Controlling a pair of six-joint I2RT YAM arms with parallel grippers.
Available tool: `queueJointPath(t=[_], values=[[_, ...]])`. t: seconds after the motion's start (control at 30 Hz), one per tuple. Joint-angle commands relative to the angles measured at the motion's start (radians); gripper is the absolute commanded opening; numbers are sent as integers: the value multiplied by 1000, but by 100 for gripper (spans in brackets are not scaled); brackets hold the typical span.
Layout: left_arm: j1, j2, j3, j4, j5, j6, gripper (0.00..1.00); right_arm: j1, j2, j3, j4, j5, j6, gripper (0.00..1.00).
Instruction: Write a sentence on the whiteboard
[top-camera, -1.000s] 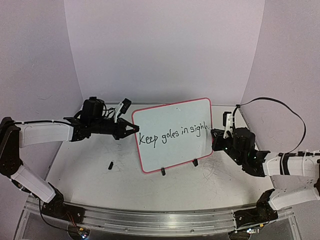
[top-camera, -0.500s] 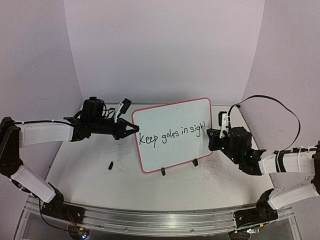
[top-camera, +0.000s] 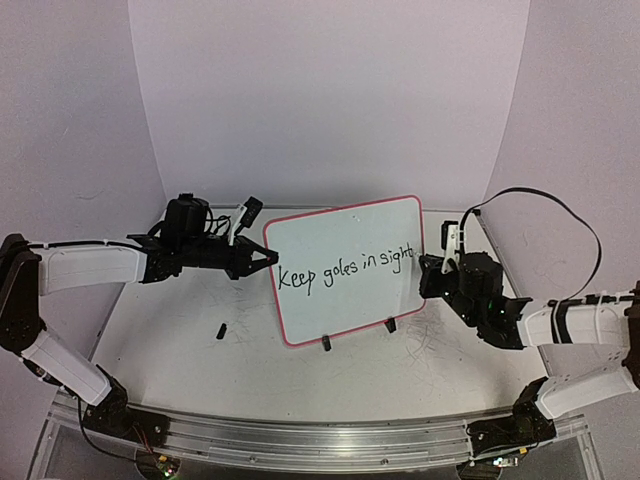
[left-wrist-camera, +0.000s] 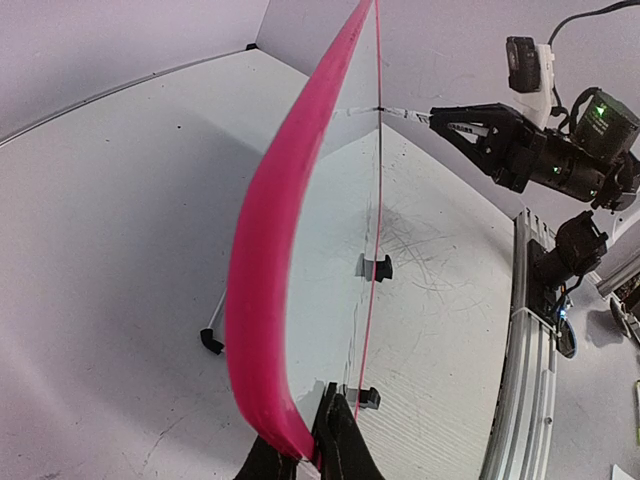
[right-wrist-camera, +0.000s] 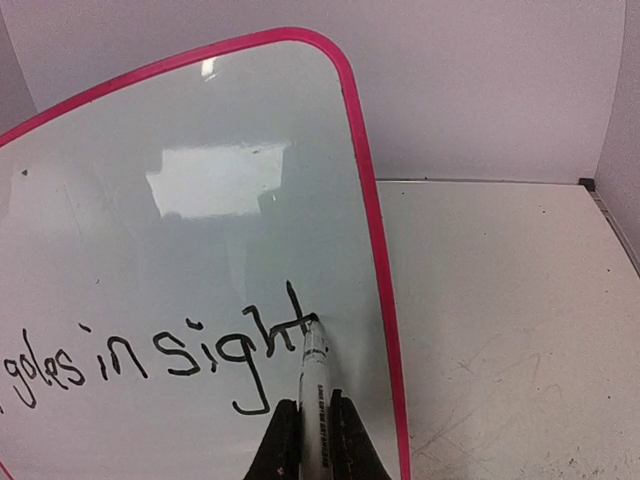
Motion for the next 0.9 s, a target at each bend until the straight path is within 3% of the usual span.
queueJointPath(t=[0.0, 0.87], values=[[17, -7, 24, -3, -160, 110, 0, -5, -72, -6, 29, 2, -2, 0], [17, -12, 24, -3, -158, 110, 0, -6, -17, 2, -23, 43, 22, 0]])
